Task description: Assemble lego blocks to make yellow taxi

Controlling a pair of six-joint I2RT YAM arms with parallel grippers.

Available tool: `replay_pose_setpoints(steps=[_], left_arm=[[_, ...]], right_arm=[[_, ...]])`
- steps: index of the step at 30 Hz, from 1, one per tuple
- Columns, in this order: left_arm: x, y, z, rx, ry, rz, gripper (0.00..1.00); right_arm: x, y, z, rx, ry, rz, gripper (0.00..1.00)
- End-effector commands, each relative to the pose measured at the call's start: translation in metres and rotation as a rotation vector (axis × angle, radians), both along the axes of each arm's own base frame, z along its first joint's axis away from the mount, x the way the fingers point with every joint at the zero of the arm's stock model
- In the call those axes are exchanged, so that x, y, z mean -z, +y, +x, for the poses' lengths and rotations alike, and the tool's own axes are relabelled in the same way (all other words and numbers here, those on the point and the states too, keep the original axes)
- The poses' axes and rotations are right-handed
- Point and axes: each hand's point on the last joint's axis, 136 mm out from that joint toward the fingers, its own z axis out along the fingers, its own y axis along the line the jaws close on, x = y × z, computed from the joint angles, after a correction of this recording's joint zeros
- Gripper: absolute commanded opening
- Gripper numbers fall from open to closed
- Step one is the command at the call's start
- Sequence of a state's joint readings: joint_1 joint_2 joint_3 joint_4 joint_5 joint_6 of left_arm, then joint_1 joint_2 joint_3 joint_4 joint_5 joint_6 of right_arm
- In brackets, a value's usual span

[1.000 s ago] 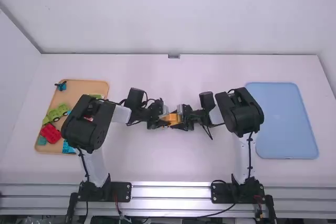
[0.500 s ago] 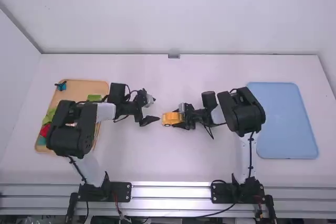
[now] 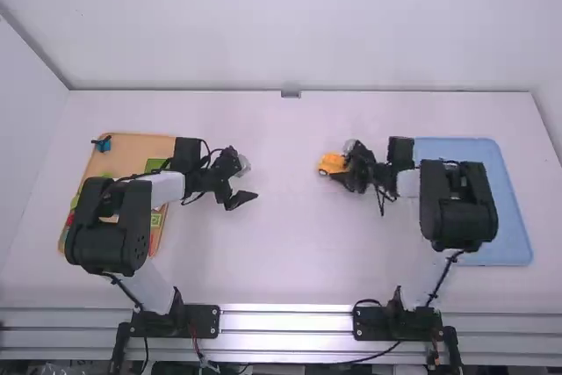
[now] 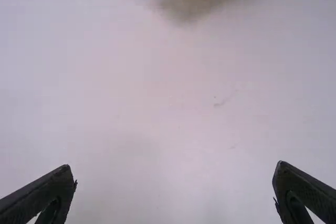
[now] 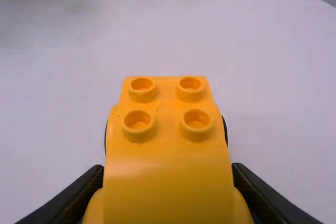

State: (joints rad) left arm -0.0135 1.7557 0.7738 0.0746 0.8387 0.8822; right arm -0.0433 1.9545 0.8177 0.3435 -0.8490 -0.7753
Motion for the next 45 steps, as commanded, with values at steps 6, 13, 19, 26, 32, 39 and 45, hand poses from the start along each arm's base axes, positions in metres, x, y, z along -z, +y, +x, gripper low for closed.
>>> replay_pose_setpoints(steps=[6, 13, 19, 26, 32, 39, 45], left_arm=[[0.007, 0.003, -0.001, -0.02, -0.019, 0.036, 0.99], [0.006, 0.003, 0.001, -0.021, -0.056, 0.034, 0.99], [0.006, 0.003, 0.002, -0.02, -0.059, 0.033, 0.99], [0.002, 0.003, 0.008, -0.066, -0.04, 0.005, 0.99], [0.003, 0.017, 0.028, -0.269, 0.04, -0.005, 0.99], [0.017, 0.051, 0.044, -0.576, 0.152, 0.049, 0.99], [0.006, 0.056, 0.033, -0.639, 0.215, 0.045, 0.99]], right_arm=[[-0.022, -0.134, 0.035, 0.487, -0.022, -0.247, 0.39], [-0.026, -0.234, 0.023, 0.802, 0.045, -0.197, 0.39], [-0.021, -0.286, 0.002, 0.987, 0.116, -0.13, 0.39], [-0.007, -0.338, -0.025, 1.303, 0.238, -0.118, 0.4], [0.004, -0.349, -0.042, 1.419, 0.315, -0.151, 0.47], [0.01, -0.347, -0.048, 1.454, 0.352, -0.248, 0.8], [-0.006, -0.341, -0.054, 1.497, 0.343, -0.388, 0.98]])
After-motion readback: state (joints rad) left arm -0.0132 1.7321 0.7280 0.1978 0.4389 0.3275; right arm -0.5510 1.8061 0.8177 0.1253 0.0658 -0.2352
